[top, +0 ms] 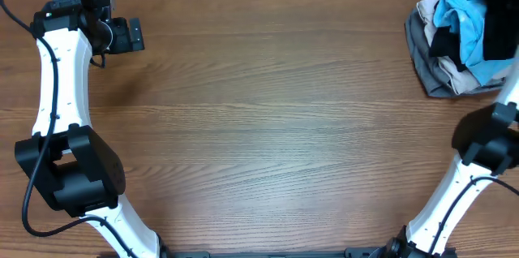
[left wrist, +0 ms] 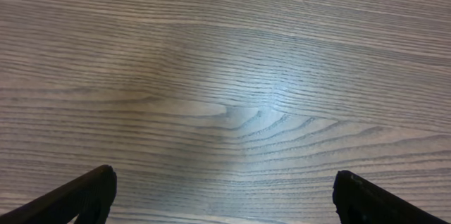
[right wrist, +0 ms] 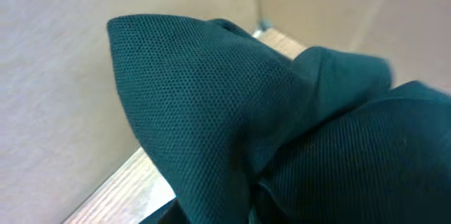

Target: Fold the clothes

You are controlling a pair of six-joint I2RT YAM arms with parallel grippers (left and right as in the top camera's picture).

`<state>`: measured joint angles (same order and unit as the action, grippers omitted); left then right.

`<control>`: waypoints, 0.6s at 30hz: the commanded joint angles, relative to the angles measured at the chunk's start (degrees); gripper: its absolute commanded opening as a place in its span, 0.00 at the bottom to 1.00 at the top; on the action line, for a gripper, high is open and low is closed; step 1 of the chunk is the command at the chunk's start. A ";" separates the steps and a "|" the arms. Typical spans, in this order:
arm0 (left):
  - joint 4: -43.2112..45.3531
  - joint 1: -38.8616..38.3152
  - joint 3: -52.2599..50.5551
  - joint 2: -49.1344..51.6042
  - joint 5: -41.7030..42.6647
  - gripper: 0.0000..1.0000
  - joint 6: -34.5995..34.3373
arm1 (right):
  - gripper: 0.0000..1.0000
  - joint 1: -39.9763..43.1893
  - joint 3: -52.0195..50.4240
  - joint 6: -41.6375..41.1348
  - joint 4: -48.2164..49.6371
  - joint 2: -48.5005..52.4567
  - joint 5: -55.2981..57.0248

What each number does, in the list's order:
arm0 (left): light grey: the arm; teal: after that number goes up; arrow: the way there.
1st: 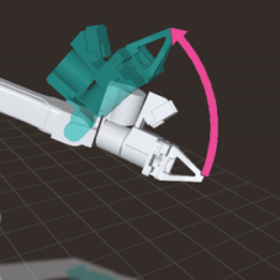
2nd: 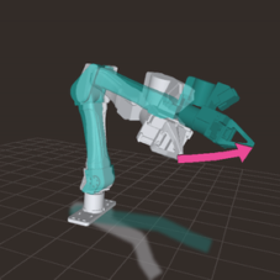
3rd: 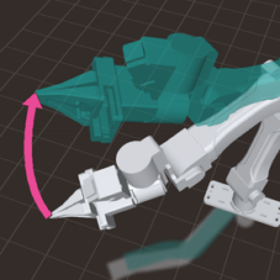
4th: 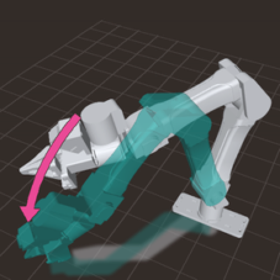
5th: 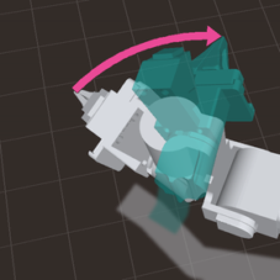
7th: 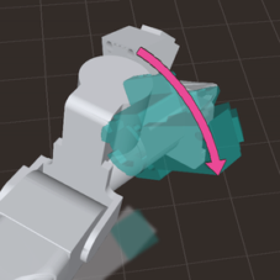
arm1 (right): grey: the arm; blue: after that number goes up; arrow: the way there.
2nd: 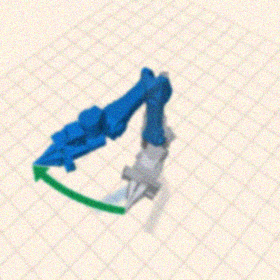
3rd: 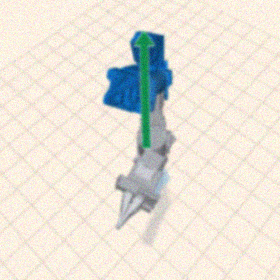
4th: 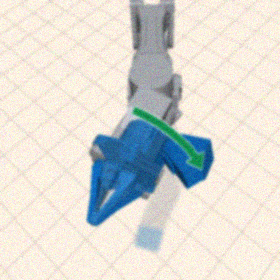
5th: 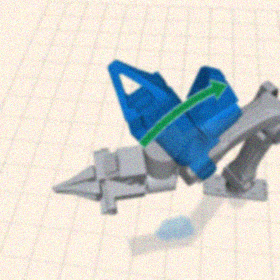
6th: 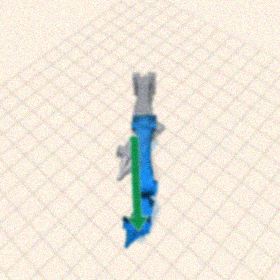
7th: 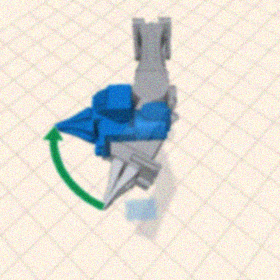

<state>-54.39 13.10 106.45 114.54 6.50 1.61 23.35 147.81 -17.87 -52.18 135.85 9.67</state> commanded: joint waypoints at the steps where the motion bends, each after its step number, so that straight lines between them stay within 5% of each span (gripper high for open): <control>1: 0.33 -0.37 0.55 -0.39 0.61 1.00 -0.79 | 0.15 -3.39 1.79 0.79 2.78 3.69 -1.84; 4: 0.35 -0.39 0.55 -0.13 0.61 1.00 -0.79 | 0.27 -4.55 1.79 0.76 4.59 6.03 -1.84; 9: -0.17 -0.44 0.52 1.03 0.63 1.00 -0.81 | 0.84 -5.05 1.79 0.74 5.64 8.87 -1.84; 11: -0.37 -0.48 0.52 1.64 0.66 1.00 -1.01 | 1.00 -5.03 1.79 0.76 5.62 8.94 -1.81; 18: -0.35 -1.27 0.52 3.21 1.01 1.00 -1.66 | 1.00 -5.03 1.97 2.23 5.81 6.03 -4.81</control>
<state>-54.68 12.78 106.45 116.38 6.72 1.17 17.87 147.98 -16.53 -46.26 144.64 6.98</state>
